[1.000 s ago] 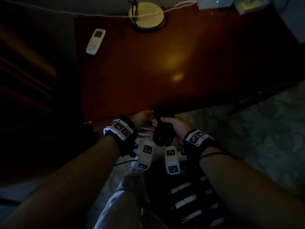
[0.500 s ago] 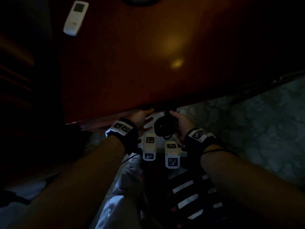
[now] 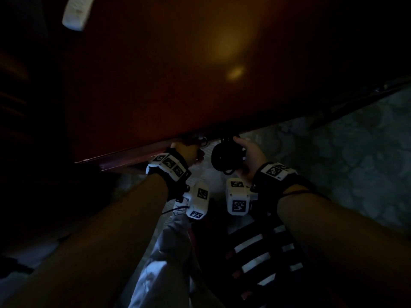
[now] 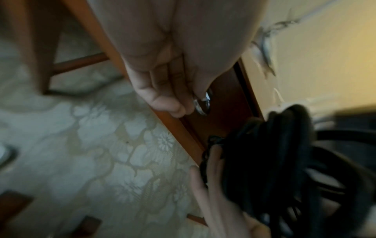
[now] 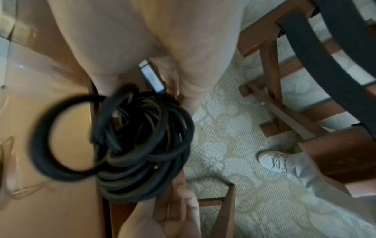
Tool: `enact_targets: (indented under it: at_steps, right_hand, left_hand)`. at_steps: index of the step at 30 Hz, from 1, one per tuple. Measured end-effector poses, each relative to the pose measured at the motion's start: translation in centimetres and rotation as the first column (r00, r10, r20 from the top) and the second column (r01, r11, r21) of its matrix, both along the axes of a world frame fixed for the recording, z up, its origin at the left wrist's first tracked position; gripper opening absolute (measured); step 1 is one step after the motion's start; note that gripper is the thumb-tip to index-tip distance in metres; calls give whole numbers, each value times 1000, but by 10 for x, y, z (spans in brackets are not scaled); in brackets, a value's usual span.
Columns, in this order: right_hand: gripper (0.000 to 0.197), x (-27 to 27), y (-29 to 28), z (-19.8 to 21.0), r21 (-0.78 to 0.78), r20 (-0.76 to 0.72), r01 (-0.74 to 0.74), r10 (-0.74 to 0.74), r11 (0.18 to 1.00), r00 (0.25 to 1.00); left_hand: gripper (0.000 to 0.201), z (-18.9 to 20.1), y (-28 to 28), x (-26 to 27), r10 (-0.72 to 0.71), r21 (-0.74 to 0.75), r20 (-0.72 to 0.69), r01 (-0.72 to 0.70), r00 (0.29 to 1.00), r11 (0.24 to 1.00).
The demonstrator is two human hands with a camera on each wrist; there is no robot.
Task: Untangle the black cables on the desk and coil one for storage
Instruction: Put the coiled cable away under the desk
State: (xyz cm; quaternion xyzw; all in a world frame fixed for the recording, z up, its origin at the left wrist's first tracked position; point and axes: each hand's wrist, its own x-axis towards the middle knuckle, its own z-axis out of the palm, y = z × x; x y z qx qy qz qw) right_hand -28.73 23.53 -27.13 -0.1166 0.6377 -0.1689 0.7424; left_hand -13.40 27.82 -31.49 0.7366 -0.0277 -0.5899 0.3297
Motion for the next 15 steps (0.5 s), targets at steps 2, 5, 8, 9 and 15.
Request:
enact_targets:
  at_steps: [2,5,8,9,15]
  right_hand:
    - [25,-2,2,2,-19,4,38,-38,999,999]
    - [39,-6,4,5,-58,21,70,-69,996,997]
    - [29,-12,4,8,-82,0,89,-89,993,996]
    - [30,-13,4,8,-96,-4,101,-102,990,995]
    - [28,-25,11,9,-125,-34,113,-118,986,992]
  left_hand:
    - [17,-7,0,-1,-15,4,15,15,1000,1000]
    - [18,-8,-2,-3,-48,14,33,48,998,999]
    - [22,-2,-4,-2,-66,32,5,65,998,997]
    - [22,0,-4,-2,-88,33,9,88,996,996]
    - [32,4,12,-13,-216,79,67,210,974,974]
